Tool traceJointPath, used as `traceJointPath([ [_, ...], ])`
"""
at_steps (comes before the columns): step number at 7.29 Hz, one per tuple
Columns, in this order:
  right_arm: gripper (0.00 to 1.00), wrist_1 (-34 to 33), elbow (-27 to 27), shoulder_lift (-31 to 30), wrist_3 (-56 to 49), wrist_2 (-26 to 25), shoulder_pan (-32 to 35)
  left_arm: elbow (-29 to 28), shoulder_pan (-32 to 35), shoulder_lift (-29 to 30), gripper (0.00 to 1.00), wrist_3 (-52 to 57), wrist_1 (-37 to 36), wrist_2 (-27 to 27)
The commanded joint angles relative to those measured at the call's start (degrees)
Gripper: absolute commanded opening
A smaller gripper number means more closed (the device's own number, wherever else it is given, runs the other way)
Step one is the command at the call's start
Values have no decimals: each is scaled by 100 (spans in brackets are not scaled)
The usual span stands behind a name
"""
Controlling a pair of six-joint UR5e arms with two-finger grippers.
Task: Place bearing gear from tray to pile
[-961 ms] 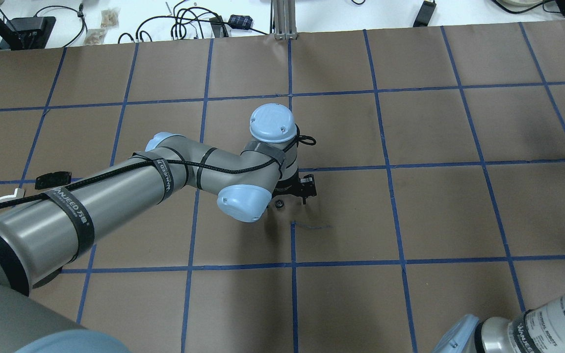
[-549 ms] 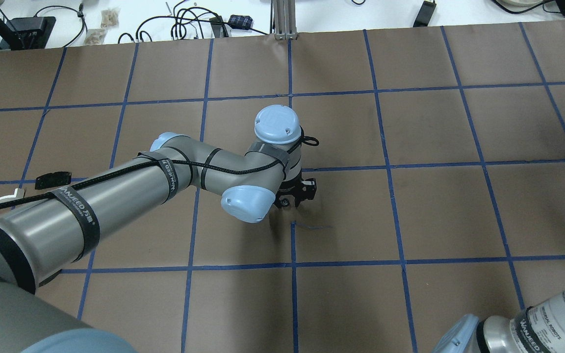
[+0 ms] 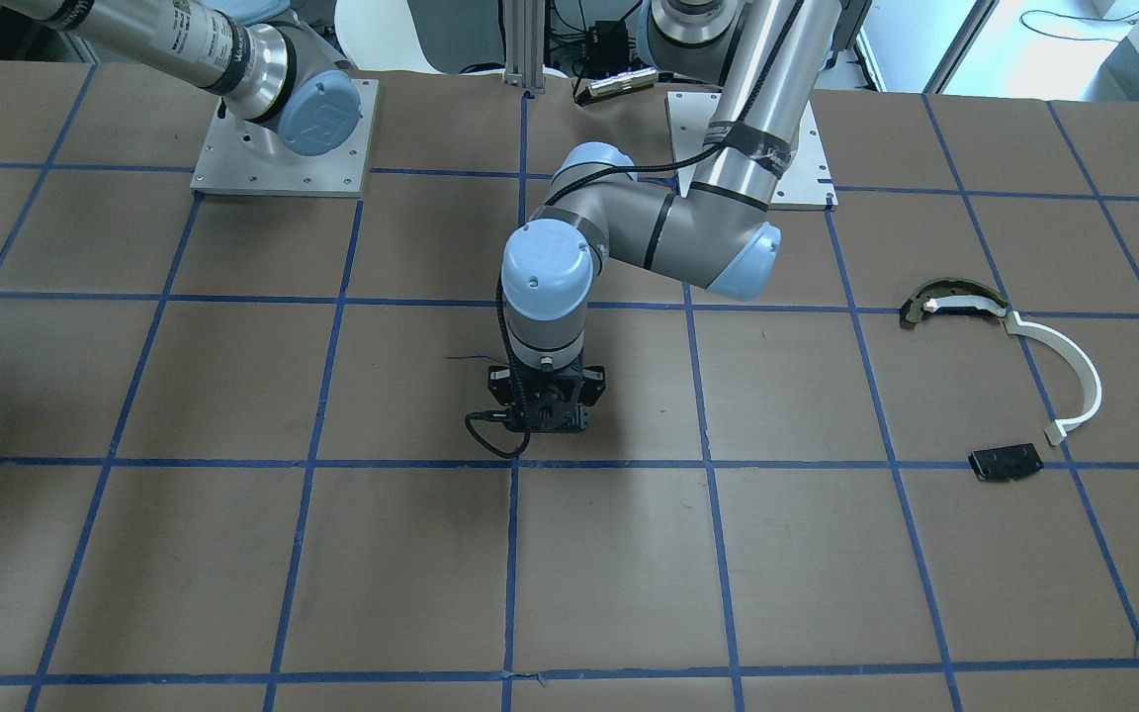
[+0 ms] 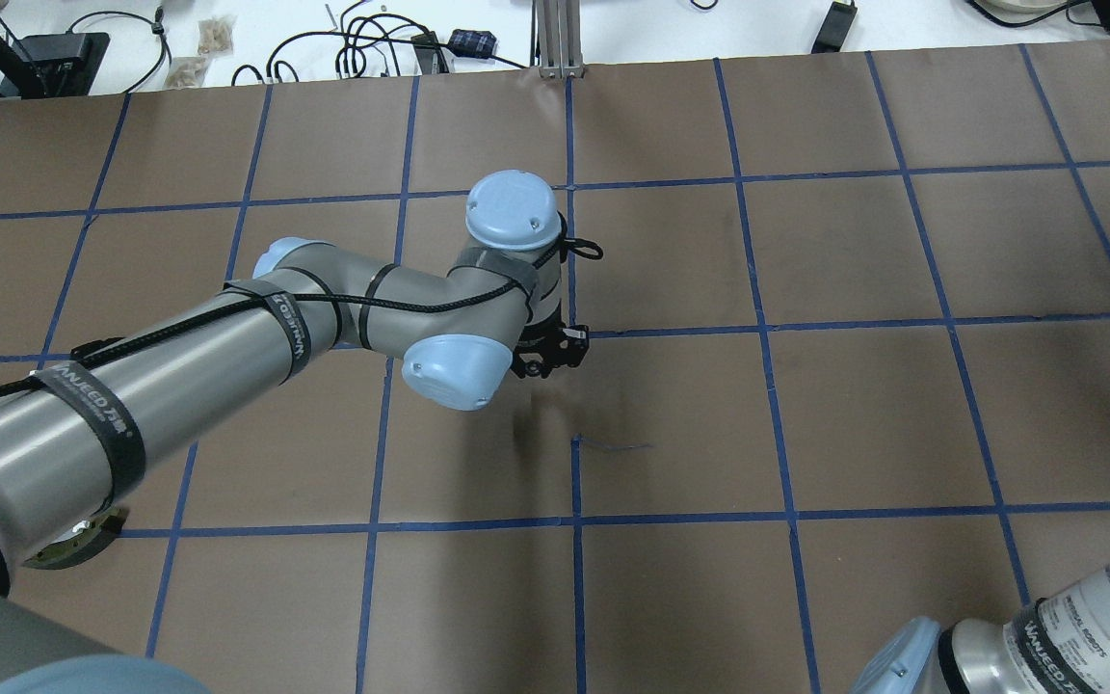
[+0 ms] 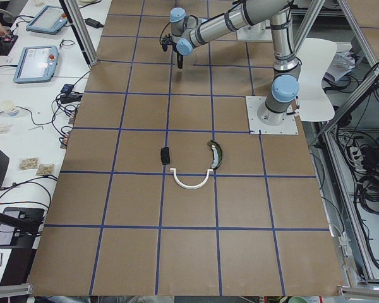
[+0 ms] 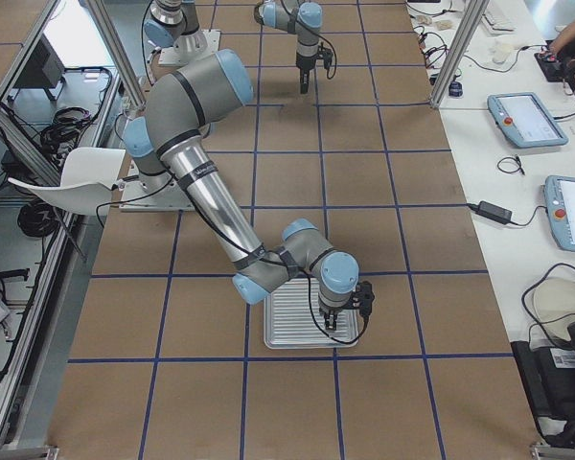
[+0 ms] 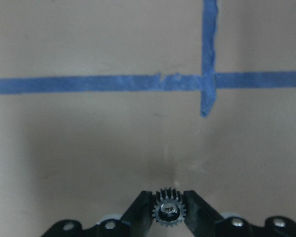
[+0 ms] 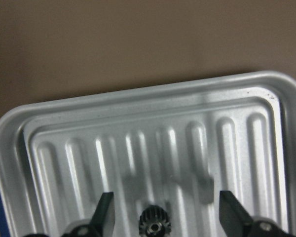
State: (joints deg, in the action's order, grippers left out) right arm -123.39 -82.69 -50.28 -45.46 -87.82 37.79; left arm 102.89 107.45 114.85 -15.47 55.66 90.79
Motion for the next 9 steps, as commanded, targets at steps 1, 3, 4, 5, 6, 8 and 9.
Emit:
traceJointPath([
  [1, 74, 148, -63, -8, 37, -16, 0, -6, -1656, -488, 0, 2387, 881, 35],
  [3, 63, 158, -55, -34, 37, -216, 0, 126, -2969, -639, 0, 4413, 850, 821],
  [4, 57, 158, -55, -34, 37, -218, 0, 92, -3627, -657, 0, 4709, 850, 861],
  [5, 48, 166, -55, -34, 37, -209, 0, 143, -4121, -561, 0, 5355, 824, 809],
  [6, 38, 166, -63, -34, 176, -209, 0, 170, -4353, -499, 0, 5545, 832, 582],
  [8, 0, 245, -46, -43, 265, -192, 0, 205, -4809, -385, 0, 5617, 911, 545],
  [9, 0, 280, -20, -69, 283, -209, 0, 214, -5038, -341, 0, 5652, 903, 536],
])
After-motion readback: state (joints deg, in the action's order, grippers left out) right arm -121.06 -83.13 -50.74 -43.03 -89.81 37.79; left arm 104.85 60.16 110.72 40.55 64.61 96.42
